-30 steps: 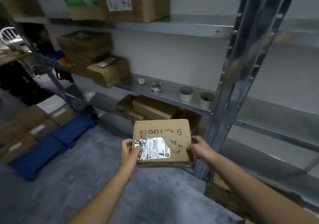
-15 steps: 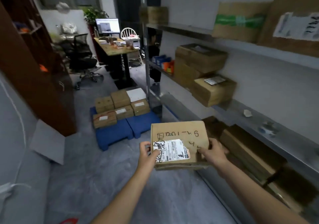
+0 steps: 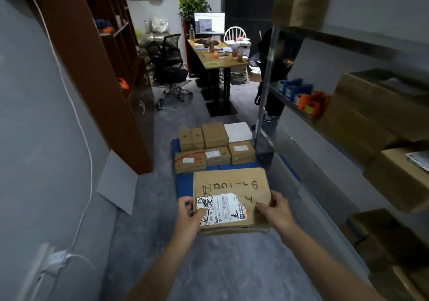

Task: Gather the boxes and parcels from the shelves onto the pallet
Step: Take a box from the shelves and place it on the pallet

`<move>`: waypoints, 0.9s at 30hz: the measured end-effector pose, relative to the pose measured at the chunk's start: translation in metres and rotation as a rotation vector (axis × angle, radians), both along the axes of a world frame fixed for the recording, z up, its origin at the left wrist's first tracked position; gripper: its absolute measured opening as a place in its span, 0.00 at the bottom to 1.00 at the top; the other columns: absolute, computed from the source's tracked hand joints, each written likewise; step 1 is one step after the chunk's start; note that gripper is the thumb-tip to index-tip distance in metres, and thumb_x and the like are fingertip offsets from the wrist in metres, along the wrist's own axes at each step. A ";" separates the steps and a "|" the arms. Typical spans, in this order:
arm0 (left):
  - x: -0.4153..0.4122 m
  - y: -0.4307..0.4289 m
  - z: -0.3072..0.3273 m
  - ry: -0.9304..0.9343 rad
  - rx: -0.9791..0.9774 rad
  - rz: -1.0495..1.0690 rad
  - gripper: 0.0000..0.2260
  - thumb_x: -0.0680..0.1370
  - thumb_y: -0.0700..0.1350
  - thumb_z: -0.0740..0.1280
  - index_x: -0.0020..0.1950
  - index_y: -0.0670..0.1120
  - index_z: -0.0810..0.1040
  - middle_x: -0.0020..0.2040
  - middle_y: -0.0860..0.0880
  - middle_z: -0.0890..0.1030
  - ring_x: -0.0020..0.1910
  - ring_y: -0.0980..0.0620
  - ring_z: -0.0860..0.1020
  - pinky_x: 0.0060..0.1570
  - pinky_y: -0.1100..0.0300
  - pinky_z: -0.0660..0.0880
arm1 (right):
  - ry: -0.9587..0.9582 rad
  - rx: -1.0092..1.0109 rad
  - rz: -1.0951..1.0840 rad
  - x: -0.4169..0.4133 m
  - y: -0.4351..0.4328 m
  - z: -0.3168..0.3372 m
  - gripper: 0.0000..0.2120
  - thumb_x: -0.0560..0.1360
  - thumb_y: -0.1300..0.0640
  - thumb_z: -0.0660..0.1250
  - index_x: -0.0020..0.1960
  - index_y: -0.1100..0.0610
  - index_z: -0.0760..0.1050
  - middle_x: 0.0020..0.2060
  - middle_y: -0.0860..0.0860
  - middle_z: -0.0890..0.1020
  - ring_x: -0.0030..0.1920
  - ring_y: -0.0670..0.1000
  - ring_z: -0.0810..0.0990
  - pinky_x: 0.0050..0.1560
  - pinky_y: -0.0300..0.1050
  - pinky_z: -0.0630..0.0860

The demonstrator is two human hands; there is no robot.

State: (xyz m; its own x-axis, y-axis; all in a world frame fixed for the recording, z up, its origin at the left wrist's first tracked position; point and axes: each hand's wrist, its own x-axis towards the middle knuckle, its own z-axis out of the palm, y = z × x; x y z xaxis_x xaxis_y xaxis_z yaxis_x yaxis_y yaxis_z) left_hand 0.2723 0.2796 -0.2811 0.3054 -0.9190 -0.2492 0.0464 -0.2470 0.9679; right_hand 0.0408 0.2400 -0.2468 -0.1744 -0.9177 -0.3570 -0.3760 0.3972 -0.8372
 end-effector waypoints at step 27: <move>0.153 -0.488 -0.163 0.022 0.333 0.205 0.11 0.76 0.30 0.65 0.54 0.39 0.66 0.45 0.44 0.78 0.34 0.59 0.82 0.28 0.65 0.77 | -0.145 0.182 0.183 0.159 -0.531 -0.200 0.22 0.71 0.66 0.72 0.62 0.53 0.73 0.58 0.53 0.74 0.55 0.51 0.76 0.49 0.48 0.78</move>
State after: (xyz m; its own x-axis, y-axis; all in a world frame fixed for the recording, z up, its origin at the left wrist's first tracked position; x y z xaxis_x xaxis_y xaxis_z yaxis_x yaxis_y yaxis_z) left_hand 0.4254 -0.2088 -0.4446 0.4659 -0.7072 -0.5318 0.1469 -0.5308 0.8346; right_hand 0.2000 -0.2914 -0.4470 0.0527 -0.8478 -0.5277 -0.3365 0.4825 -0.8087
